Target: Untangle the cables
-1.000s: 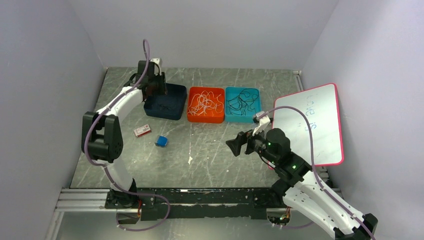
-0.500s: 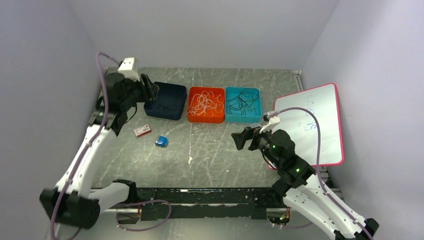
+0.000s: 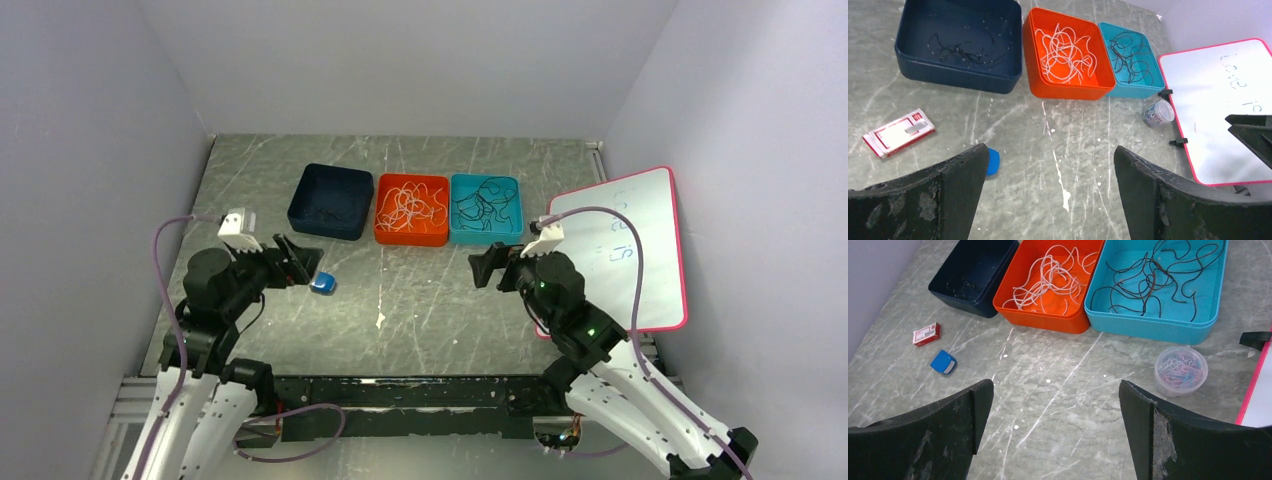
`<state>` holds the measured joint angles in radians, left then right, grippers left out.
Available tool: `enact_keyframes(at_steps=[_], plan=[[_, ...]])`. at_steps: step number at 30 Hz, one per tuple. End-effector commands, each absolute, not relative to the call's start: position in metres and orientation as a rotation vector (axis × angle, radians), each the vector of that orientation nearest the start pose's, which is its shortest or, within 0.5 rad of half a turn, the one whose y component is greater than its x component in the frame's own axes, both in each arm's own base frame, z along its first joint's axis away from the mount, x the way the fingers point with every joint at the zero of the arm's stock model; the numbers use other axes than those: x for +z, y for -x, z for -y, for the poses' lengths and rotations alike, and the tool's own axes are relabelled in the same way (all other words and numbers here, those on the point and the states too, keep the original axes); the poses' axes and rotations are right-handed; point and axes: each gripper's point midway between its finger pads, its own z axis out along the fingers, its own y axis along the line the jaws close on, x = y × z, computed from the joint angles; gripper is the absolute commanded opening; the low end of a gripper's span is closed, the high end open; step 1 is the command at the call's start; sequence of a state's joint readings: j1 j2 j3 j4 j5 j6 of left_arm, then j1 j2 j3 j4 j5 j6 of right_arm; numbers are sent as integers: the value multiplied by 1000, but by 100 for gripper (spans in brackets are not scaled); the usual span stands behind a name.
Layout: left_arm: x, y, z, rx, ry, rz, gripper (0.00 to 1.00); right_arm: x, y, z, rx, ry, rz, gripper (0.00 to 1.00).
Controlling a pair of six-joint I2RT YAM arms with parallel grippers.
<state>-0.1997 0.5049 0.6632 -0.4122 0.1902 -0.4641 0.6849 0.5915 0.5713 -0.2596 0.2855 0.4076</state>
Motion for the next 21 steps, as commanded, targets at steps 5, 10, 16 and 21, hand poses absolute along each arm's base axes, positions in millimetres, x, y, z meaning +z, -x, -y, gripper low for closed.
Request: enact_keyframes(at_steps=[5, 10, 16, 21], plan=[[238, -218, 109, -743, 121, -1828, 100, 229, -237, -139, 489, -16, -1806, 100], [232, -219, 106, -736, 150, -1808, 100, 226, -239, -137, 476, -39, -1818, 100], [227, -219, 104, -734, 158, -1787, 99, 229, -243, -137, 449, -25, -1815, 100], [226, -221, 100, -707, 170, -1774, 100, 238, -242, -140, 471, 4, -1779, 100]])
